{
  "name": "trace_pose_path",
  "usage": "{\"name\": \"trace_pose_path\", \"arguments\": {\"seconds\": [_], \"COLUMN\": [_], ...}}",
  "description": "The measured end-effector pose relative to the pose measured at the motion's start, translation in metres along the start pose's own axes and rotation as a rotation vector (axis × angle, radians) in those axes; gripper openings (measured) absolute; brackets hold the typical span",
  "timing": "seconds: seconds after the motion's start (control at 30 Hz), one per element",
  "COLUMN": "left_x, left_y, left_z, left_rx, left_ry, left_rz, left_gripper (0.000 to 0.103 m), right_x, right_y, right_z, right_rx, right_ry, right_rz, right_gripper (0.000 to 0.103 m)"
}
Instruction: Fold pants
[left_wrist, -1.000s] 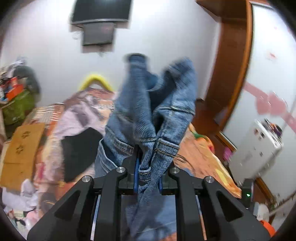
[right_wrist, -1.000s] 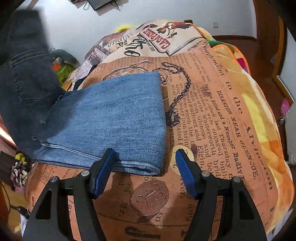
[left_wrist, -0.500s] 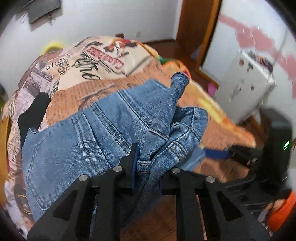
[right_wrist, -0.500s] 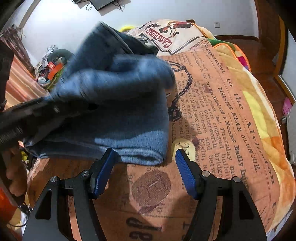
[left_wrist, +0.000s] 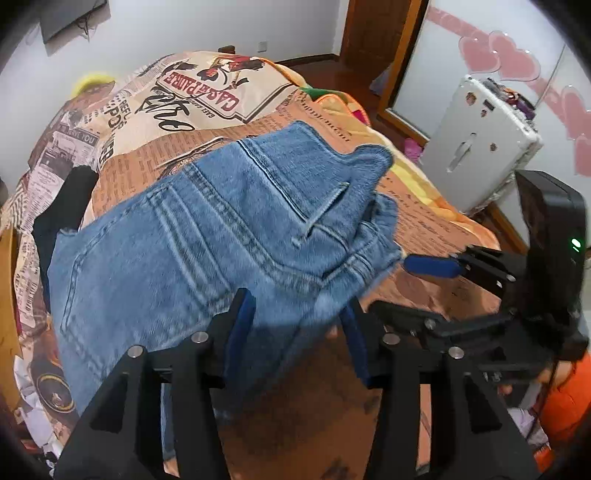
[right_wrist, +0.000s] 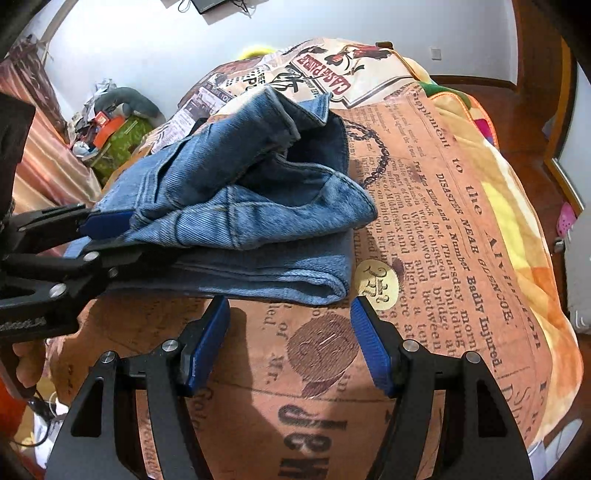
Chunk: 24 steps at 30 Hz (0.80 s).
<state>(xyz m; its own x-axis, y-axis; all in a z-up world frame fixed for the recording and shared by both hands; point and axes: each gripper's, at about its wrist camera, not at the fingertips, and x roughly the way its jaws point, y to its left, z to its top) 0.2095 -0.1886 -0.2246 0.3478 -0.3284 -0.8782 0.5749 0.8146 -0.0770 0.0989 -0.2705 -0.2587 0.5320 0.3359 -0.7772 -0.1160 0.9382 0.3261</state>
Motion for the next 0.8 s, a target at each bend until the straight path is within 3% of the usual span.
{"name": "trace_pose_path", "arguments": {"seconds": [0.03, 0.13, 0.2, 0.4, 0.57, 0.7, 0.8], "left_x": [-0.005, -0.033, -0.046, -0.044, -0.017, 0.022, 0.053], "left_y": [0.002, 0.015, 0.030, 0.108, 0.176, 0.219, 0.242], "left_z": [-0.001, -0.009, -0.010, 0.018, 0.048, 0.064, 0.061], "left_rx": [-0.001, -0.008, -0.025, -0.154, -0.215, -0.224, -0.214], "left_ry": [-0.012, -0.128, -0.175, -0.188, -0.142, -0.048, 0.051], "left_rz": [-0.002, -0.007, 0.031, 0.223, 0.356, 0.448, 0.475], "left_gripper": [0.073, 0.092, 0.092, 0.092, 0.092, 0.092, 0.092], "right_x": [-0.001, -0.004, -0.006, -0.004, 0.003, 0.015, 0.021], "right_y": [0.001, 0.003, 0.006, 0.016, 0.027, 0.035, 0.037], "right_z": [0.001, 0.002, 0.003, 0.005, 0.005, 0.009, 0.015], "right_rx": [-0.001, -0.011, -0.017, -0.032, -0.049, -0.071, -0.072], "right_ry": [-0.002, -0.008, -0.011, -0.001, 0.023, 0.041, 0.046], "right_rz": [0.000, -0.002, -0.002, 0.008, 0.024, 0.018, 0.010], "right_gripper": [0.064, 0.064, 0.064, 0.064, 0.064, 0.067, 0.068]}}
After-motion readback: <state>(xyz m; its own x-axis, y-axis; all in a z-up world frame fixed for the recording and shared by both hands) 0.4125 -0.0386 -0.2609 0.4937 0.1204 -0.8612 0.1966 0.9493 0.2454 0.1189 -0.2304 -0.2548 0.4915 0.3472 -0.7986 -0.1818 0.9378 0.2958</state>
